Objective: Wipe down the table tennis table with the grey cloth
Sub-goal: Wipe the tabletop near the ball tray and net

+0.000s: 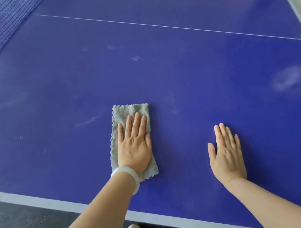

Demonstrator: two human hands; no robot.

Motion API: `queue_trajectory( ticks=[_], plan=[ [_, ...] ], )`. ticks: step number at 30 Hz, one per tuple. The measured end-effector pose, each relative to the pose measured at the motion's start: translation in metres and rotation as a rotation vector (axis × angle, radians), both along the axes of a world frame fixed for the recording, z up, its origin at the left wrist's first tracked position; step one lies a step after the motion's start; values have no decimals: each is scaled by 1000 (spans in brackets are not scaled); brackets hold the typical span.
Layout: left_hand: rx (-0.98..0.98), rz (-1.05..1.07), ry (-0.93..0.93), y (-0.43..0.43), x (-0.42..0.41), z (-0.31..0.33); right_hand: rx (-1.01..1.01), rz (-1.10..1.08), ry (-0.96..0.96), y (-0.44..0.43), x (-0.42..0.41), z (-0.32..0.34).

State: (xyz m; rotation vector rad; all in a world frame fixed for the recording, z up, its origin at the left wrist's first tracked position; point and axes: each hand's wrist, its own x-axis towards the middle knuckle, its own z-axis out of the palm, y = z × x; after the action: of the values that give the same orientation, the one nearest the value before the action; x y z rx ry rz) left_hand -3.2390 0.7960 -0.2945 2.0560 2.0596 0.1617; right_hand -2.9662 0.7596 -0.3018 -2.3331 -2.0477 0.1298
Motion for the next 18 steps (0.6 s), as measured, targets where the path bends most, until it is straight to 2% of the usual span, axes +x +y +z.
queue_trajectory(
  ticks=[2, 5, 7, 9, 11, 14, 18],
  plan=[
    [26, -46, -38, -29, 35, -1, 9, -8, 10, 0, 0, 0],
    [59, -440, -74, -69, 79, -2, 7, 2, 19, 1, 1, 0],
    [32, -611, -51, -62, 95, -1, 16, 4, 27, 2, 2, 0],
    [7, -688, -20, -30, 103, 1, 13, 5, 35, 2, 2, 1],
    [11, -668, 27, 10, 100, 3, 3, 4, 33, 2, 2, 2],
    [5, -455, 51, 60, 66, 1, -13, 1, 49, 2, 3, 1],
    [13, -192, -1, 65, 34, -3, -27, -10, 50, 0, 2, 5]
  ],
)
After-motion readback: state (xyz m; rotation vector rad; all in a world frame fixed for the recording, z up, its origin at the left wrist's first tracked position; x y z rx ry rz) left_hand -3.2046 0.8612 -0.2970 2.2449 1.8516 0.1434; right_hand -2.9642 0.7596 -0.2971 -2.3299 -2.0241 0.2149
